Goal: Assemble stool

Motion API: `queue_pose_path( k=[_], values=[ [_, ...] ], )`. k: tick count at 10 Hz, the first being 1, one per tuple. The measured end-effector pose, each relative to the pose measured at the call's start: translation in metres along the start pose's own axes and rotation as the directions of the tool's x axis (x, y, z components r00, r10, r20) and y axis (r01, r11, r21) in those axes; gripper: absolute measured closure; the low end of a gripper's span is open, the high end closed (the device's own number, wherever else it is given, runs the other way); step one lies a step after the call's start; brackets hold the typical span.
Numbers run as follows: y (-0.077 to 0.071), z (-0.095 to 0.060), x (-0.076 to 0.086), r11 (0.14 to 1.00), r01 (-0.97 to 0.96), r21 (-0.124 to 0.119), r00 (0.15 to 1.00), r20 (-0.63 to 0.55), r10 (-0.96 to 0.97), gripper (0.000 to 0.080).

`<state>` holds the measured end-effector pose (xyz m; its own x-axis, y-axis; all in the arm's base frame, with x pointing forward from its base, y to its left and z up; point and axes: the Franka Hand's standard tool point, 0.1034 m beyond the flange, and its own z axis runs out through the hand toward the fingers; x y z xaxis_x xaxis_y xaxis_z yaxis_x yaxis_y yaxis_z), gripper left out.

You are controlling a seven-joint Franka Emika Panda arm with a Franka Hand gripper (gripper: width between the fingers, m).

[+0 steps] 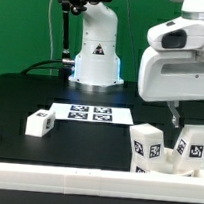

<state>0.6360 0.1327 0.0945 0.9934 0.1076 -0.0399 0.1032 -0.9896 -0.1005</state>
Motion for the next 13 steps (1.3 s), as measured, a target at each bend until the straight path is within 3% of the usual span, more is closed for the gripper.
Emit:
queue_pose_path(
  k=[3, 8, 9, 13],
  values=[
    [0.0, 0.002, -0.002, 0.938, 0.346, -0.038, 0.938, 0.024, -0.345, 0.0151],
    [0.005, 0.006, -0.002, 0.75, 0.661, -0.013, 0.749, 0.061, -0.66, 0.0151],
    [0.006, 0.006, -0.001, 0.694, 0.72, -0.013, 0.693, 0.062, -0.718, 0.0151],
    [0.016, 0.003, 0.008, 0.293, 0.955, -0.048, 0.296, 0.074, -0.952, 0.0151]
  ],
)
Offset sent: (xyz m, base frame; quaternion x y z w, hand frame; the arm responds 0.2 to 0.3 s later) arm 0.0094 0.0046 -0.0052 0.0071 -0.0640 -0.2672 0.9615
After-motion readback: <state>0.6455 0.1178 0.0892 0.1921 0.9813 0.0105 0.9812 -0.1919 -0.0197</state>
